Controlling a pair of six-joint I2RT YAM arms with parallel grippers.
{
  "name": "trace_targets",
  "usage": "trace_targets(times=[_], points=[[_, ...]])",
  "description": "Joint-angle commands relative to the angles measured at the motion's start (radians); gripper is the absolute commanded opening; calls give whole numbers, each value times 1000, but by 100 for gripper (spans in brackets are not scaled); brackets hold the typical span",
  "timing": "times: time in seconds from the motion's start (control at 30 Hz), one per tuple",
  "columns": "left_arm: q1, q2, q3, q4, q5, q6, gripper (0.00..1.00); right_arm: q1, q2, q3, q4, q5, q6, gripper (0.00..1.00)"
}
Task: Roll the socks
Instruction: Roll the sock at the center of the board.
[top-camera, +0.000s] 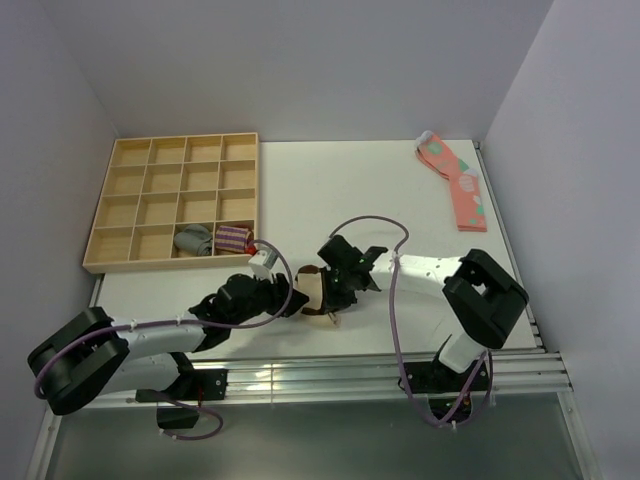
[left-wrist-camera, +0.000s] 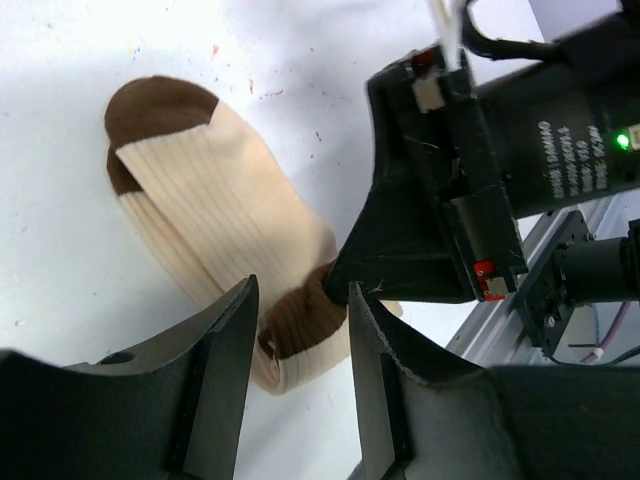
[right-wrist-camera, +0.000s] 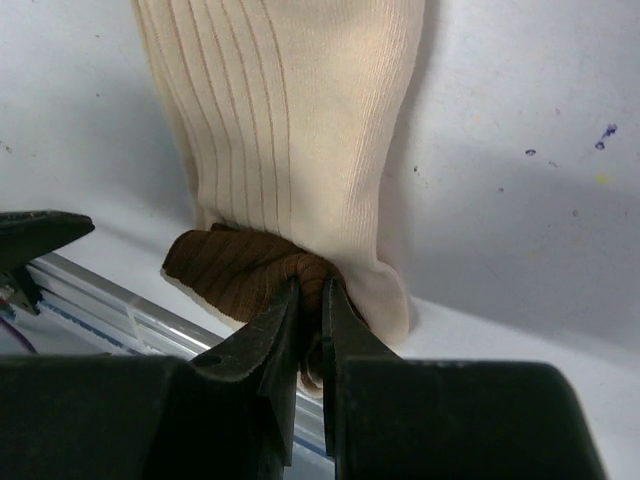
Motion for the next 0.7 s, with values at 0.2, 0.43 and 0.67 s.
trace_targets(times=[0.2, 0.43, 0.67], points=[[-107, 85, -33, 207, -101, 93, 46, -51, 148, 90, -212, -28, -138, 0], [-154, 165, -63, 338, -125, 90, 47, -74, 202, 151, -258, -48, -179, 0], [-175, 222, -61, 355, -118, 105, 46, -95, 215, 178, -278, -60, -201, 0]])
